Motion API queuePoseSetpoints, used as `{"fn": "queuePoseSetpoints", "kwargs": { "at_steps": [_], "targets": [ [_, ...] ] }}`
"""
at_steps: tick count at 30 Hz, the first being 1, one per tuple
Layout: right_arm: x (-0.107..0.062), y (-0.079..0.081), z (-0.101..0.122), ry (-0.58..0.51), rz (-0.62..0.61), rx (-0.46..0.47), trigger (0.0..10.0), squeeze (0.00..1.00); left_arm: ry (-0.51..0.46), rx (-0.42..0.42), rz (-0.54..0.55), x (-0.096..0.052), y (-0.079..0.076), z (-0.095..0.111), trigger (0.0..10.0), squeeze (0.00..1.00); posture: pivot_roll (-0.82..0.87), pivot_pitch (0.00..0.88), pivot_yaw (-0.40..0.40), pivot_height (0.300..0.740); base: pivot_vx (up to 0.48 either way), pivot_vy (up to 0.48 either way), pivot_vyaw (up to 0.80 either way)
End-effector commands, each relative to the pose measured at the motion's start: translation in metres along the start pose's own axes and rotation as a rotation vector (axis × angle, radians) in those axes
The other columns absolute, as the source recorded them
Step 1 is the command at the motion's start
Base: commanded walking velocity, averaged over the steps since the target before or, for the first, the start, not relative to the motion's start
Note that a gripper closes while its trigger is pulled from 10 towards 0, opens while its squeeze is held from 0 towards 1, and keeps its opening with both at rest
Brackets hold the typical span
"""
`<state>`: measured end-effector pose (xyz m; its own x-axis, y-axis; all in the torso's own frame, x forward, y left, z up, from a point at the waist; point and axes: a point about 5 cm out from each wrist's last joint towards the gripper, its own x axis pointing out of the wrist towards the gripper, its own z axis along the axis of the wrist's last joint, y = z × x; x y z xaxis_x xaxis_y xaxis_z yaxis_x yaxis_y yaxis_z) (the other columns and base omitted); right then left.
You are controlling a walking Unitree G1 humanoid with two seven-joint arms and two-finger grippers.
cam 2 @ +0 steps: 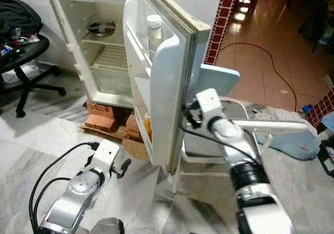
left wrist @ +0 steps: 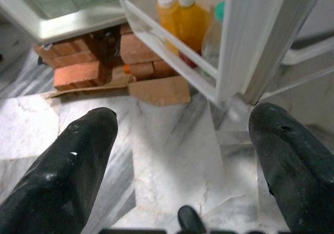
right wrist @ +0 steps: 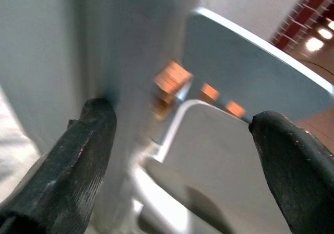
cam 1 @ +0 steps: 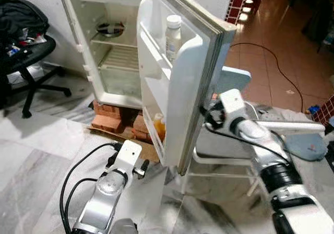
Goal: Restocking fridge
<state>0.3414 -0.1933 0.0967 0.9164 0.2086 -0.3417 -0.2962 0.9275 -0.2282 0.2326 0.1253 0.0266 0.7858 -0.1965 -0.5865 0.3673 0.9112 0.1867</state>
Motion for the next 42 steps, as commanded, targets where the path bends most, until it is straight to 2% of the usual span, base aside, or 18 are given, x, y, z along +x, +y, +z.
{"fn": "queuePoseSetpoints", "kwargs": {
  "at_steps": [1,4,6,7,11,12,13,14,18,20,22,26,28,29,30,36,40,42],
  "targets": [
    [0.000,-0.010,0.007,-0.058,-0.048,0.070,10.0,0.00,-0.012,0.017,-0.002,-0.002,0.000,0.003,10.0,0.00,0.13,0.000,-0.040,0.740,0.000,0.000,0.00],
    [0.002,-0.009,0.033,-0.220,-0.026,0.191,10.0,0.00,-0.013,0.027,-0.008,-0.001,-0.001,0.004,10.0,0.00,0.13,0.000,-0.036,0.740,0.000,0.000,0.00],
    [0.002,0.003,0.058,-0.356,0.070,0.272,10.0,0.00,-0.014,0.030,-0.010,0.000,0.000,0.004,10.0,0.00,0.13,0.000,-0.032,0.740,0.000,0.000,0.00],
    [0.000,0.017,0.081,-0.470,0.179,0.370,10.0,0.00,-0.015,0.031,-0.010,0.000,0.000,0.005,10.0,0.00,0.13,0.000,-0.030,0.740,0.000,0.000,0.00],
    [-0.005,0.046,0.117,-0.612,0.337,0.476,10.0,0.00,-0.016,0.041,-0.015,0.001,0.000,0.005,10.0,0.00,0.13,0.000,-0.028,0.740,0.000,0.000,0.00],
    [-0.008,0.058,0.129,-0.654,0.395,0.512,10.0,0.00,-0.017,0.044,-0.017,0.001,0.000,0.006,10.0,0.00,0.13,0.000,-0.028,0.740,0.000,0.000,0.00],
    [-0.019,0.084,0.150,-0.720,0.556,0.619,10.0,0.00,-0.018,0.048,-0.017,0.001,0.000,0.006,10.0,0.00,0.13,0.000,-0.031,0.740,0.000,0.000,0.00],
    [-0.023,0.091,0.156,-0.736,0.613,0.650,10.0,0.00,-0.018,0.049,-0.016,0.001,0.000,0.006,10.0,0.00,0.13,0.000,-0.031,0.740,0.000,0.000,0.00],
    [-0.058,0.131,0.161,-0.757,0.956,0.606,10.0,0.00,-0.020,0.047,-0.007,0.001,0.000,0.005,10.0,0.00,0.14,0.000,-0.039,0.740,0.000,0.000,0.00],
    [-0.059,0.133,0.157,-0.745,0.959,0.587,10.0,0.00,-0.020,0.046,-0.006,0.001,0.000,0.005,10.0,0.00,0.14,0.000,-0.039,0.740,0.000,0.000,0.00],
    [-0.042,0.131,0.122,-0.607,0.834,0.528,10.0,0.00,-0.021,0.046,-0.006,0.001,-0.001,0.005,10.0,0.00,0.14,0.000,-0.041,0.740,0.000,0.000,0.00],
    [-0.030,0.123,0.091,-0.485,0.703,0.500,10.0,0.00,-0.032,0.051,-0.001,0.001,0.000,0.007,10.0,0.00,0.13,0.000,-0.037,0.740,0.000,0.000,0.00],
    [-0.024,0.112,0.067,-0.400,0.559,0.467,10.0,0.00,-0.095,0.055,0.056,0.000,0.007,0.015,10.0,0.00,0.12,0.000,-0.035,0.740,0.000,0.000,0.00],
    [-0.020,0.101,0.049,-0.330,0.416,0.444,10.0,0.00,-0.154,0.041,0.101,-0.001,0.014,0.025,10.0,0.00,0.12,0.000,-0.035,0.740,0.000,0.000,0.00],
    [-0.019,0.089,0.034,-0.286,0.288,0.449,10.0,0.00,-0.185,-0.025,0.156,-0.001,0.022,0.031,10.0,0.00,0.12,0.000,-0.034,0.740,0.000,0.000,0.00],
    [-0.026,0.072,0.013,-0.240,0.131,0.418,10.0,0.00,-0.283,-0.058,0.241,-0.007,0.038,0.039,10.0,0.00,0.10,0.000,-0.019,0.740,0.000,0.350,0.00],
    [-0.031,0.059,-0.010,-0.180,0.025,0.367,10.0,0.00,-0.530,-0.057,0.367,-0.030,0.052,0.059,10.0,0.00,0.10,0.000,-0.017,0.740,0.000,0.480,0.00],
    [-0.032,0.053,-0.017,-0.166,-0.005,0.373,10.0,0.00,-0.558,-0.050,0.377,-0.034,0.054,0.059,10.0,0.00,0.10,0.000,-0.017,0.740,0.000,0.480,0.00]
  ]
}}
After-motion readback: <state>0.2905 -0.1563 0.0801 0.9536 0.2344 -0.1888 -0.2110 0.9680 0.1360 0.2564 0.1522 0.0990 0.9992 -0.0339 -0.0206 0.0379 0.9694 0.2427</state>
